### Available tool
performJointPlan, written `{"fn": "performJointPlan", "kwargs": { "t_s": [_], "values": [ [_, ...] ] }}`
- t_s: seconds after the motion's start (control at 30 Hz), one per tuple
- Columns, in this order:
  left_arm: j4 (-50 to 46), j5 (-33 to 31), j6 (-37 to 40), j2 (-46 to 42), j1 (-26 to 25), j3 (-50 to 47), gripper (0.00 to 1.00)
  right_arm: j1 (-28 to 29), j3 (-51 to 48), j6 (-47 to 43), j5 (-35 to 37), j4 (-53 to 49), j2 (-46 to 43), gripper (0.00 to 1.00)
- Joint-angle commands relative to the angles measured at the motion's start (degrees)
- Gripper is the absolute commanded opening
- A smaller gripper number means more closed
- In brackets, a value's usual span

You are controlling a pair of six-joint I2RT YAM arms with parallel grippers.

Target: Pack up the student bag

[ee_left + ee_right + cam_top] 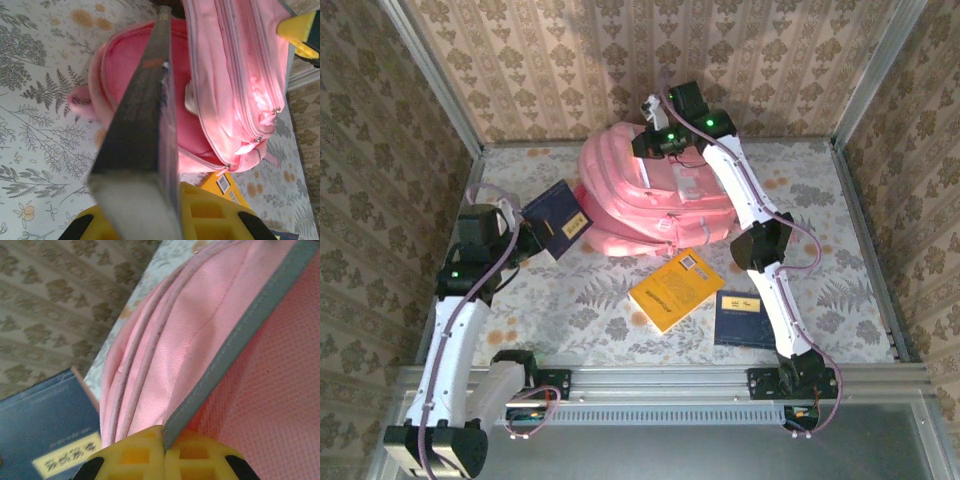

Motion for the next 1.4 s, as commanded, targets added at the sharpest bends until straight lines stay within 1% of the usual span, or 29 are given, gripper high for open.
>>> {"fn": "performJointPlan", "kwargs": {
  "t_s": [0.0,0.1,0.2,0.3,0.4,0.47,0.53,0.6,0.73,0.87,1.03,1.23,1.3,1.37],
  "values": [
    [-0.5,0.5,-0.1,-2.1,0.3,1.8,0.00,-2.4,0.0,-0.9,-13.1,4.5,-7.6,0.00],
    [0.7,3.4,-1.1,-2.2,0.3,0.8,0.00,-4.2,-1.4,4.8,-18.4,7.9,-8.7,0.00],
    [5.6,9.6,-3.5,-2.0,0.3,-1.3,0.00,-5.4,-5.4,10.5,-23.4,13.6,-10.6,0.00],
    [14.6,17.1,-8.7,-0.8,0.5,-4.2,0.00,-5.5,-8.8,15.7,-27.2,19.5,-12.4,0.00],
    [22.1,21.5,-14.6,2.1,1.4,-6.3,0.00,-5.5,-10.3,19.7,-29.3,24.0,-13.7,0.00],
    [29.9,24.6,-19.0,4.2,2.1,-8.6,0.00,-5.6,-11.0,20.7,-29.8,25.5,-14.6,0.00],
    [34.5,26.1,-21.9,6.5,2.2,-9.4,0.00,-5.5,-11.7,22.1,-30.2,26.9,-15.1,0.00],
    [37.5,26.7,-23.1,9.2,2.2,-9.6,0.00,-5.5,-12.6,23.2,-30.6,29.0,-15.7,0.00],
    [43.8,28.8,-25.3,16.4,2.2,-9.6,0.00,-5.5,-13.1,24.1,-30.6,29.7,-16.2,0.00],
    [54.3,31.0,-30.6,23.9,2.2,-10.0,0.00,-5.4,-14.8,25.6,-31.4,31.6,-17.3,0.00],
    [56.0,32.7,-30.9,31.3,0.2,-4.3,0.00,-5.2,-15.6,26.6,-31.5,32.8,-18.2,0.00],
    [54.9,34.9,-30.4,40.7,-6.4,5.4,0.00,-3.8,-16.1,28.9,-31.4,35.5,-17.7,0.00],
    [53.9,34.5,-30.5,44.1,-8.4,8.1,0.00,-3.4,-16.1,29.2,-31.3,35.8,-17.4,0.00],
    [55.2,33.5,-32.0,46.9,-9.9,9.3,0.00,-3.0,-16.1,30.0,-31.3,36.6,-17.2,0.00]
  ]
}}
